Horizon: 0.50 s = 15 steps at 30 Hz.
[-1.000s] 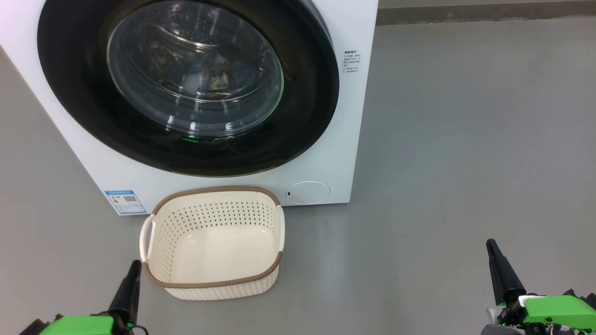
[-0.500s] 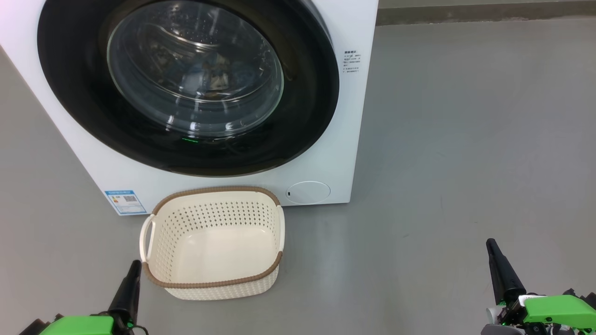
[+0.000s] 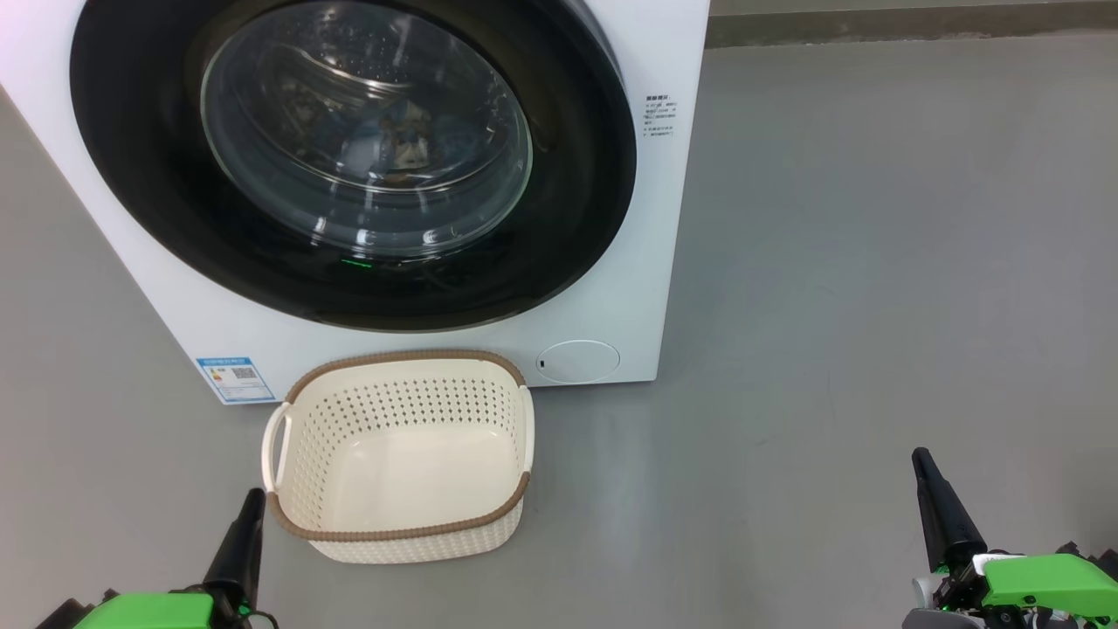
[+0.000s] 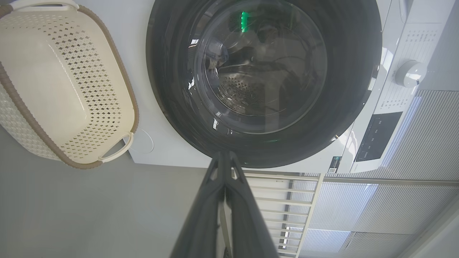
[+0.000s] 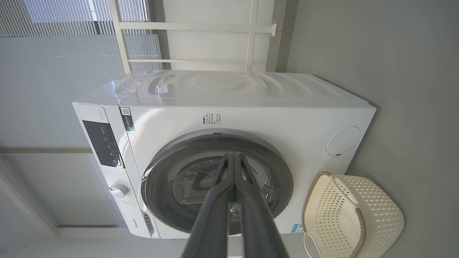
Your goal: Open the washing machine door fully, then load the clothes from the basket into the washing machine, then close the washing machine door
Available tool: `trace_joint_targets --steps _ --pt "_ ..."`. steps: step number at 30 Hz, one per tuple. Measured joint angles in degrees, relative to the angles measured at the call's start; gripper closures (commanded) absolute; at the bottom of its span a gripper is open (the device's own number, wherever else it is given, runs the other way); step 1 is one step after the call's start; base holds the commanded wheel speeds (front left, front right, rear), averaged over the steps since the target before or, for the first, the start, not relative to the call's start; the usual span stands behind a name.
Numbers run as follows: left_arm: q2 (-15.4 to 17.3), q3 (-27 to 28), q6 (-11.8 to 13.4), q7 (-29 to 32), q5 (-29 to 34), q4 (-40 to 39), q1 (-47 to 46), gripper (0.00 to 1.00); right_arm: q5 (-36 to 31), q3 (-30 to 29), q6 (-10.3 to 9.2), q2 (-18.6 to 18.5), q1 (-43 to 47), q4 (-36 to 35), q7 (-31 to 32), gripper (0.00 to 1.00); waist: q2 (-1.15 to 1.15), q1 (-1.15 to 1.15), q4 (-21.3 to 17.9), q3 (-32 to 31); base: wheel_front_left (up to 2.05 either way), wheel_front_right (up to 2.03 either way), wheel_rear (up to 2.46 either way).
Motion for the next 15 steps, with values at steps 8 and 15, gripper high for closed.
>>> trace_joint_targets --steps 8,15 --pt "0.0 0.0 0.0 0.0 0.0 0.0 0.0 1.0 0.0 0.0 0.0 0.0 0.0 0.0 0.0 1.0 0.0 0.0 0.0 0.0 0.0 0.0 0.0" --pt "0.0 0.0 0.0 0.0 0.0 0.0 0.0 1.0 0.0 0.0 0.0 0.0 0.0 0.0 0.0 1.0 0.0 0.0 0.0 0.0 0.0 0.0 0.0"
